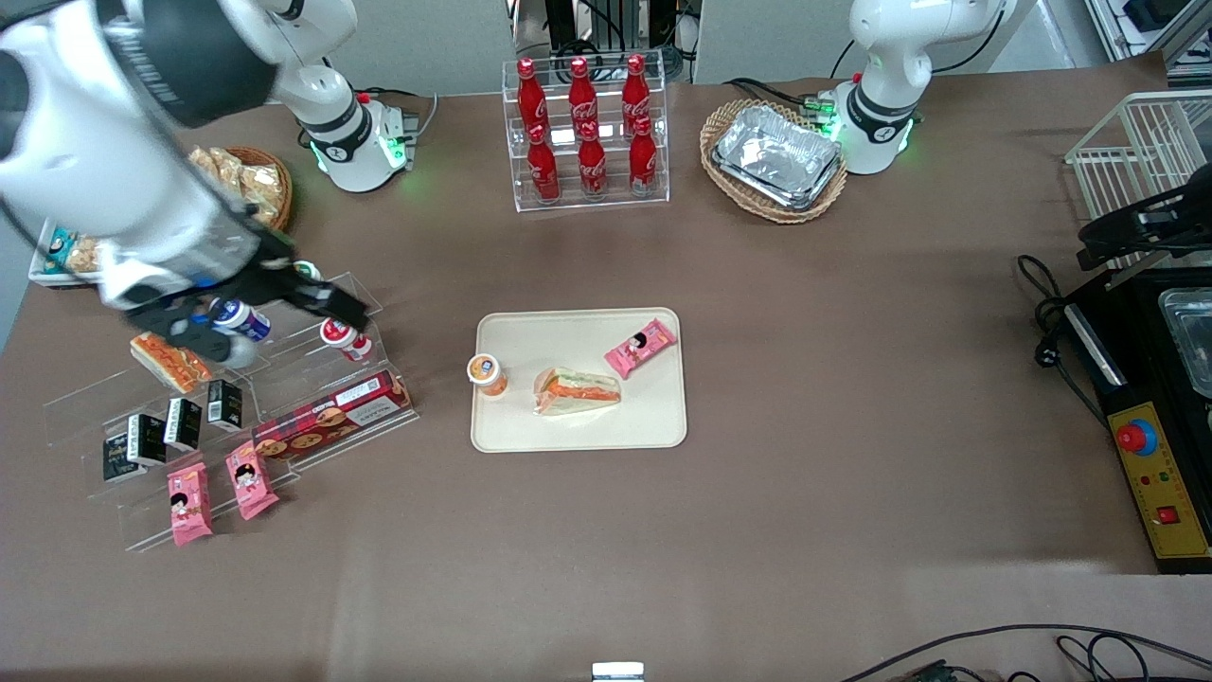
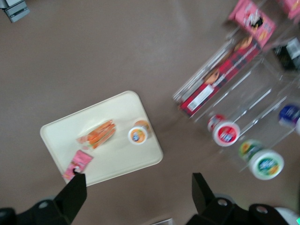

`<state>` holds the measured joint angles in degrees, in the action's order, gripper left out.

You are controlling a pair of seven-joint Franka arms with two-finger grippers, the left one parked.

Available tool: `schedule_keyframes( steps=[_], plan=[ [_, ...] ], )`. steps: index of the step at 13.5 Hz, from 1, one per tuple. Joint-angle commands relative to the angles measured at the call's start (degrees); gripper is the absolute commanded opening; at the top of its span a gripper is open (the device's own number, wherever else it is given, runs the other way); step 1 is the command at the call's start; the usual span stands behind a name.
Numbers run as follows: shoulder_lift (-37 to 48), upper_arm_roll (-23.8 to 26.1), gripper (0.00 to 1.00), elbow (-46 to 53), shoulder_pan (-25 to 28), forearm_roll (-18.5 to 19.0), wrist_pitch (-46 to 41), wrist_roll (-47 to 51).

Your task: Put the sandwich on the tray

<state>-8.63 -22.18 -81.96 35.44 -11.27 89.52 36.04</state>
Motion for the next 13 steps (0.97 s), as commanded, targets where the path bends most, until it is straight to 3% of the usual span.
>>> schedule_keyframes(
  steps=[1, 4, 6, 8, 13],
  plan=[
    [2.0, 0.9, 1.00, -0.9, -7.0, 1.6, -1.8, -17.4],
    [2.7, 4.7, 1.00, -0.8, -16.5, 4.0, -2.2, -32.1],
    [3.3, 15.3, 1.00, -0.8, -27.5, 8.4, -1.9, -35.5],
    [3.6, 17.5, 1.00, -0.9, -29.2, 11.9, -1.3, -35.7],
    [3.5, 16.7, 1.00, -0.7, -29.0, 11.6, -1.3, -35.1]
  ],
)
